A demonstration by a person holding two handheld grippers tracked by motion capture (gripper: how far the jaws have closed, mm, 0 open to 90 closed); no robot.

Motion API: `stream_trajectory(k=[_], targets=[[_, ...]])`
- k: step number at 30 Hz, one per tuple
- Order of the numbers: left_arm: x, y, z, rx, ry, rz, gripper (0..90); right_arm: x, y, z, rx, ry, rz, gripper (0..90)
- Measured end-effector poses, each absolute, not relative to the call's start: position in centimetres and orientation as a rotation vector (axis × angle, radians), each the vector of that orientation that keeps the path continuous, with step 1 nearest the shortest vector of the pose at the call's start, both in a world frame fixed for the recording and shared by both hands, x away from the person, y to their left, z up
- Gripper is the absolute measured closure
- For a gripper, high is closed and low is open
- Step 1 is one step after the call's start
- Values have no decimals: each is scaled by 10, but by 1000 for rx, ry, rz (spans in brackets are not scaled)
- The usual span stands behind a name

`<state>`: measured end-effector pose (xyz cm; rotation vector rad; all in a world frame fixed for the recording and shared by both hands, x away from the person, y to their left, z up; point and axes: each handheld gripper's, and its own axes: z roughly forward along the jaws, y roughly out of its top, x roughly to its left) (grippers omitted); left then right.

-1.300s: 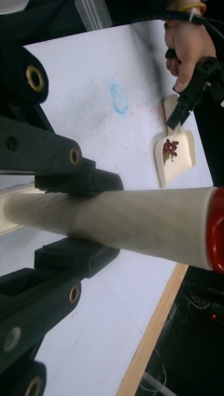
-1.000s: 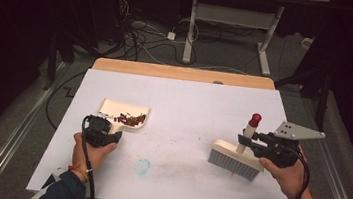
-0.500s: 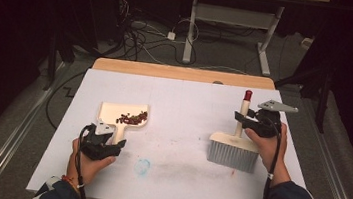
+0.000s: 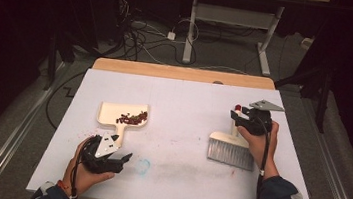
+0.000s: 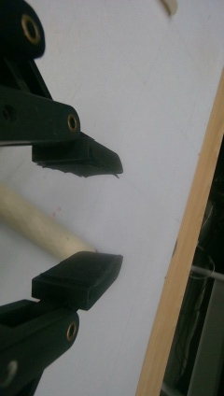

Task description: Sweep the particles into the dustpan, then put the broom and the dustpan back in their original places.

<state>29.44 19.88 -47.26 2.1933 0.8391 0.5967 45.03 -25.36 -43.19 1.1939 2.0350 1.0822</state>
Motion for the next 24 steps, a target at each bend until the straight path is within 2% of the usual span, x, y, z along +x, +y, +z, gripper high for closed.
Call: stream_trajectory(k=[5, 12, 24], targets=[[288, 199, -472, 2215, 815, 595, 234, 448, -253, -430, 1170, 2042, 1105, 479], [291, 200, -475, 2225, 804, 584, 233, 442, -249, -422, 1090, 2040, 1153, 399], [291, 198, -473, 2225, 767, 598, 218, 418, -242, -405, 959, 2045, 1198, 308]])
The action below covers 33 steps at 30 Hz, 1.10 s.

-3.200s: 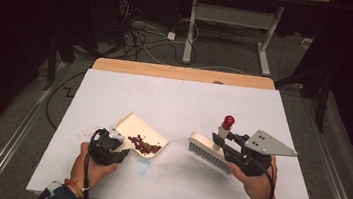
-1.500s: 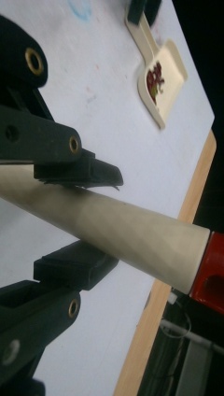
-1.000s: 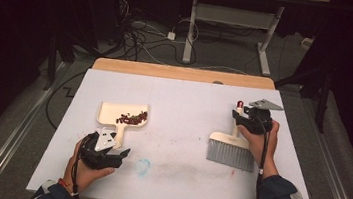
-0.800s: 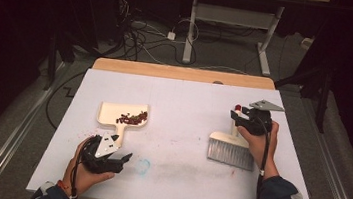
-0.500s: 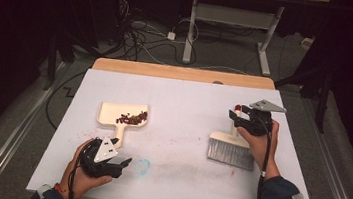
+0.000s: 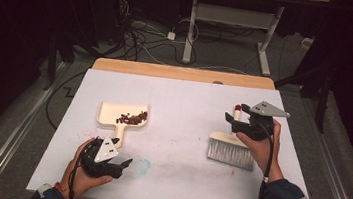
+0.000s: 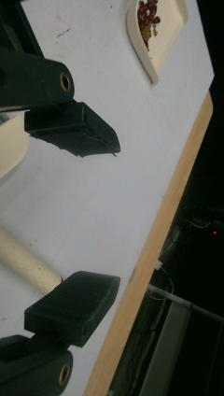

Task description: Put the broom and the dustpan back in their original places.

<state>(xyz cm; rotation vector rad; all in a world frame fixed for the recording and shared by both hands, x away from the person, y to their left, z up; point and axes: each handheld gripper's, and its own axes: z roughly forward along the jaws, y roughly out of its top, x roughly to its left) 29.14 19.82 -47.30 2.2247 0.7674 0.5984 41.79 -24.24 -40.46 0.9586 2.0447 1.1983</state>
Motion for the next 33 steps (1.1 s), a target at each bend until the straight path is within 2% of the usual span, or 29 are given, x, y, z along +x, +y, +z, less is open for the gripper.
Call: stream_trajectory(k=[16, 33], targets=[[291, 193, -471, 2238, 736, 607, 212, 383, -236, -384, 814, 2059, 1232, 293], [289, 193, -471, 2248, 724, 609, 207, 353, -238, -382, 751, 2077, 1213, 268]])
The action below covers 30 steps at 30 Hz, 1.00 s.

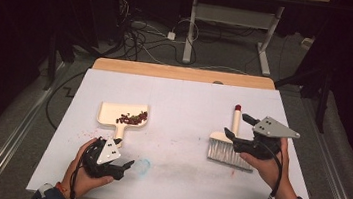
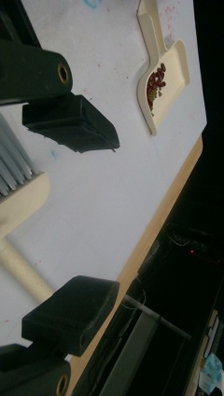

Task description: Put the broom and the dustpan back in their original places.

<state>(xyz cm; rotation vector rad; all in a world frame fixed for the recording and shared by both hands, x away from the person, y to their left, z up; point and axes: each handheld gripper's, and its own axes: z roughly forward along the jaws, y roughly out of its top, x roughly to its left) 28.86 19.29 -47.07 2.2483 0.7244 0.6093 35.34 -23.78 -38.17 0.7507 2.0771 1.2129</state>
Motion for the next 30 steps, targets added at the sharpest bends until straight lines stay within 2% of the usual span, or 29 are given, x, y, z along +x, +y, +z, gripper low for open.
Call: stream_trajectory(k=[19, 30], targets=[[287, 194, -469, 2237, 719, 618, 207, 326, -242, -394, 702, 2055, 1178, 204], [286, 194, -468, 2235, 724, 628, 207, 315, -248, -411, 687, 2046, 1182, 213]])
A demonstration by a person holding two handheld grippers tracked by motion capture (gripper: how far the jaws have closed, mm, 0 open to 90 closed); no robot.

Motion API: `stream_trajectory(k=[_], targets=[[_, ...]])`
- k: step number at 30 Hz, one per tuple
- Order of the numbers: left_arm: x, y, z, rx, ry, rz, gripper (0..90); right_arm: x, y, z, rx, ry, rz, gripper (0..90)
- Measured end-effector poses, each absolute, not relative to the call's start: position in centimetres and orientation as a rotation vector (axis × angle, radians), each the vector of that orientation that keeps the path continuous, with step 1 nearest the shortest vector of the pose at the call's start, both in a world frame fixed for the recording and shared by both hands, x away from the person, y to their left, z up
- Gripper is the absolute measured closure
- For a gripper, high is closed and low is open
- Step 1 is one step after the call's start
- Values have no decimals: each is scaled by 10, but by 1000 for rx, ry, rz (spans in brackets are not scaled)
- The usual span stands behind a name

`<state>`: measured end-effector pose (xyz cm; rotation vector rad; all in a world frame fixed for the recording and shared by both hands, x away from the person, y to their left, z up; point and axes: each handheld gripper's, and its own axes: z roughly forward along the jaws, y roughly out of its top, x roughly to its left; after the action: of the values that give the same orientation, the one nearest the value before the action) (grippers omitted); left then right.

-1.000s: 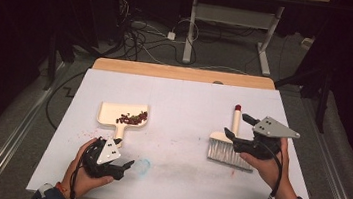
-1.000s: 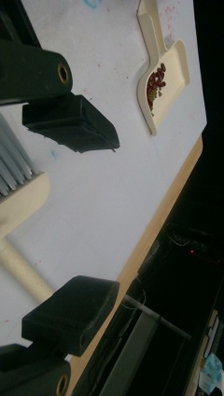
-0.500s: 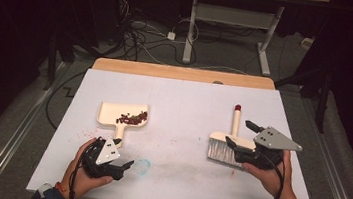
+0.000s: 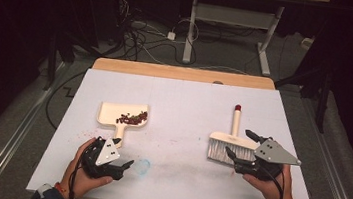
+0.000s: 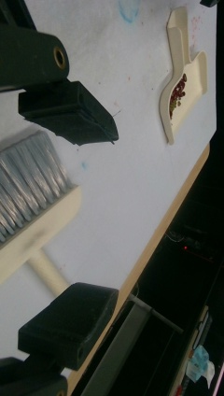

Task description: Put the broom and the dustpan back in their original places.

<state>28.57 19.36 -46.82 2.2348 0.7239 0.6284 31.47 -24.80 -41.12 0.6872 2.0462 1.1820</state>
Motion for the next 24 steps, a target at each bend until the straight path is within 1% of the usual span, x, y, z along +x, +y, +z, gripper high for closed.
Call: stream_trajectory(k=[8, 14, 20, 24], targets=[[286, 195, -466, 2223, 733, 650, 207, 310, -255, -430, 718, 2039, 1104, 214], [288, 194, -468, 2213, 748, 621, 207, 301, -261, -446, 721, 2066, 1096, 218], [288, 194, -470, 2214, 744, 618, 207, 294, -270, -460, 775, 2080, 1147, 222], [289, 194, -472, 2216, 742, 616, 206, 287, -271, -469, 764, 2102, 1106, 226]])
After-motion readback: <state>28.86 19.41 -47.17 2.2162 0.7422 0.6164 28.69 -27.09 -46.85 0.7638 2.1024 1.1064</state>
